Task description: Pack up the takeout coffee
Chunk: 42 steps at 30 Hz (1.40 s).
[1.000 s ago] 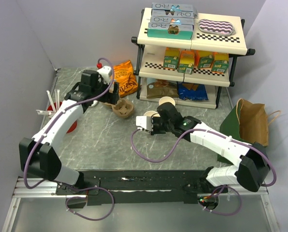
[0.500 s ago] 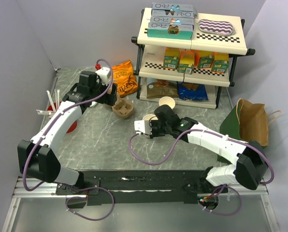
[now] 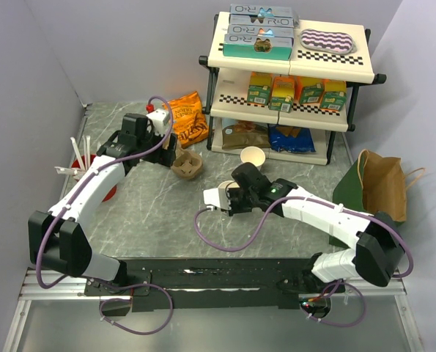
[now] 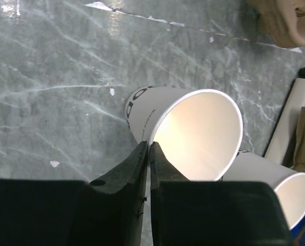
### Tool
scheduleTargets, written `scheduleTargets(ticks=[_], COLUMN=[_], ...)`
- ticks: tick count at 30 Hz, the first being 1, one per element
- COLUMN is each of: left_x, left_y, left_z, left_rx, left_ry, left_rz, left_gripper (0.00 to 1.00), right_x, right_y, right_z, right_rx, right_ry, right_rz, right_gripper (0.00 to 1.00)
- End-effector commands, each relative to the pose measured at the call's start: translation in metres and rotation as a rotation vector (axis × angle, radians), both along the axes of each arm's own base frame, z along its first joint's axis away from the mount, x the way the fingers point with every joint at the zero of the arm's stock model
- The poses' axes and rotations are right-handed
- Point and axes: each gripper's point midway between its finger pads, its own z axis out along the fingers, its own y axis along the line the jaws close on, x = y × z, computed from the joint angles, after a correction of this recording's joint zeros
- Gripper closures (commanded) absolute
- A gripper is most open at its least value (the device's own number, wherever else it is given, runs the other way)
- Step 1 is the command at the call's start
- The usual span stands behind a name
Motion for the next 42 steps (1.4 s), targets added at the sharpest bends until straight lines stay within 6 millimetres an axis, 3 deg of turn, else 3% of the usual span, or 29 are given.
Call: scheduleTargets(ticks=[1, 6, 11, 14, 16, 18, 22, 28, 33, 42], left_x=[0.0, 0.001, 0.007, 0.013, 0.018, 0.022, 0.041, 0.082, 0.093, 0.102], left_y=[-0.001, -0.004, -0.004, 0.005, 0.014, 0.024, 0.037, 0.065, 0.08, 0.088], left_z=[0.016, 0.012, 0.012, -0.003, -0.028, -0.044, -0.057, -0.045, -0.072, -0.104], left_rx=[-0.014, -0.019, 0.003, 0.071, 0.129, 0.154, 0.159, 0.127, 0.174, 0.228], left_ry=[-0.051, -0.035, -0.04, 0.02, 0.107, 0.183, 0.217, 0.172, 0.219, 0.235], left_rz=[-0.021, -0.035, -0.047, -0.018, 0.024, 0.056, 0.114, 0.149, 0.135, 0.079], left_gripper=[0.01, 0.01, 0.01, 0.01, 0.01, 0.04, 0.17, 0.36, 0.51, 0.53], right_x=[-0.006, -0.012, -0.023, -0.022, -0.017, -0.009, 0.01, 0.03, 0.035, 0.043], right_y=[0.003, -0.002, -0.012, -0.019, -0.023, -0.03, -0.041, -0.057, -0.061, -0.061], right_z=[0.01, 0.016, 0.044, 0.064, 0.08, 0.09, 0.105, 0.11, 0.111, 0.112], right_rx=[0.008, 0.016, 0.057, 0.089, 0.123, 0.149, 0.22, 0.282, 0.272, 0.271], right_ry=[0.005, 0.03, 0.071, 0.072, 0.056, 0.043, 0.069, 0.073, 0.06, 0.065], right_rz=[0.047, 0.053, 0.059, 0.019, -0.026, -0.08, -0.253, -0.392, -0.405, -0.428], right_gripper=[0.86, 0.7, 0.57, 0.56, 0.56, 0.55, 0.55, 0.55, 0.55, 0.55])
